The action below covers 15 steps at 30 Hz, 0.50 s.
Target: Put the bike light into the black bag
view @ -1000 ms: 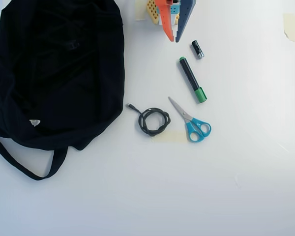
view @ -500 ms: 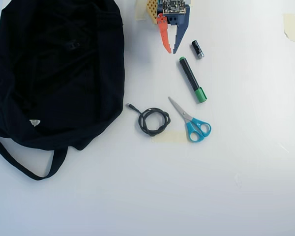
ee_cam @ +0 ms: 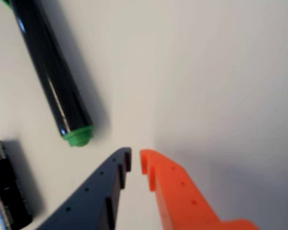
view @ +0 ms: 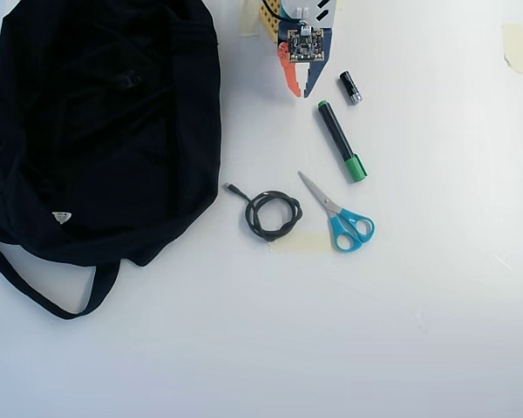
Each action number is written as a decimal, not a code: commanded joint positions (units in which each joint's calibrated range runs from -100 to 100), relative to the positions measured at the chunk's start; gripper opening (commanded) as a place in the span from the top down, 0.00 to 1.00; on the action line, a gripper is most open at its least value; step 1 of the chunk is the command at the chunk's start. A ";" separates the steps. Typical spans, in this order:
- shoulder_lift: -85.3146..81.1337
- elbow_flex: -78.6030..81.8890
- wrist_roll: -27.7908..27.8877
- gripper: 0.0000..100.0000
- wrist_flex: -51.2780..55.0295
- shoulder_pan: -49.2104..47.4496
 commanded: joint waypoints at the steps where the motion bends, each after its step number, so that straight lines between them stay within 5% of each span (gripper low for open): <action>1: -0.83 7.73 0.02 0.98 -1.03 -0.35; 15: -0.75 7.46 -0.03 0.98 -0.94 0.18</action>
